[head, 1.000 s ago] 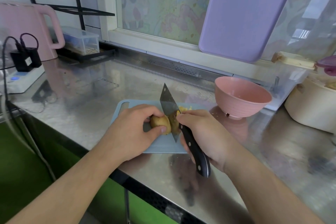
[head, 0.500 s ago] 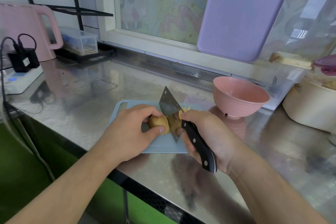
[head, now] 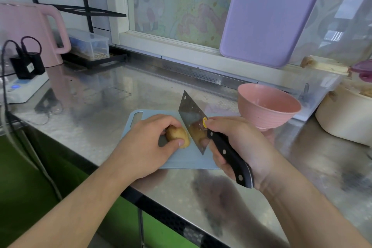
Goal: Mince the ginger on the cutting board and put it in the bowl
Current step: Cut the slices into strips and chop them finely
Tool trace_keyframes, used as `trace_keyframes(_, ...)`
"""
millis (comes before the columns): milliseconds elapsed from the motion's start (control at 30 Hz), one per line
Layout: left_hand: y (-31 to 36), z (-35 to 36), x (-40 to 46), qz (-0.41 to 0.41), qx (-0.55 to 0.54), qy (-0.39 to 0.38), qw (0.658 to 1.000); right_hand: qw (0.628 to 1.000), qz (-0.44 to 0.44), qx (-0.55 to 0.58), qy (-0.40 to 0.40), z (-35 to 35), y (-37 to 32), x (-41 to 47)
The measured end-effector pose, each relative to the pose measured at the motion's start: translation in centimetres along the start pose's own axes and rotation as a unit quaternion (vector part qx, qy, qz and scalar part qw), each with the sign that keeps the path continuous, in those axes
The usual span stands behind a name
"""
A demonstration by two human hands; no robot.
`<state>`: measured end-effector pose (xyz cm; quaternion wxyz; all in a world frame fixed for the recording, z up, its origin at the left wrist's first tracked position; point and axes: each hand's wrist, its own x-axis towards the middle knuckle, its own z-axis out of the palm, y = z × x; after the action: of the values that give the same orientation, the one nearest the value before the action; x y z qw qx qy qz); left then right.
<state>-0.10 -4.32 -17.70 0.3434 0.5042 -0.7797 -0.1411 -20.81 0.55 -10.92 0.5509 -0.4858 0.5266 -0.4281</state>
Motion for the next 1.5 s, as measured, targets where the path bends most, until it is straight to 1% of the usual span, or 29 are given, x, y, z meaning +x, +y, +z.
trace_keyframes(100,0.1,0.0,0.0,-0.001,-0.003,-0.002,1.0,1.0,0.006,-0.002,-0.007,0.0,0.1,0.0)
trace_keyframes(233,0.1,0.0,0.0,0.001,0.0,0.001,1.0,0.999,0.031,0.031,-0.005,0.3,0.1,0.2)
trace_keyframes(333,0.0,0.0,0.0,0.001,0.0,0.001,1.0,0.999,0.047,0.018,-0.01,0.5,0.5,0.3)
trace_keyframes(533,0.1,0.1,0.1,0.004,-0.007,0.0,1.0,0.999,0.031,-0.023,-0.004,0.7,1.0,0.5)
trace_keyframes(700,0.1,0.1,0.0,0.001,-0.004,0.001,1.0,1.0,0.029,0.0,0.011,0.6,1.1,0.7)
trace_keyframes(867,0.0,0.1,0.1,0.0,-0.005,0.001,1.0,0.999,0.031,0.027,0.008,0.4,1.2,0.8)
trace_keyframes(967,-0.1,0.1,0.0,-0.002,-0.005,0.001,1.0,0.999,0.019,0.034,0.011,0.3,1.1,0.7)
trace_keyframes(1100,0.0,0.1,0.0,-0.004,-0.008,0.0,1.0,1.0,-0.016,0.016,0.019,0.0,0.5,0.4)
trace_keyframes(1200,0.1,0.0,0.0,-0.005,-0.012,0.002,1.0,0.999,-0.022,0.011,0.023,0.0,0.1,0.0)
trace_keyframes(1500,-0.2,0.3,0.2,0.0,-0.031,0.014,0.999,0.997,-0.049,-0.057,-0.007,0.4,-0.4,-1.0)
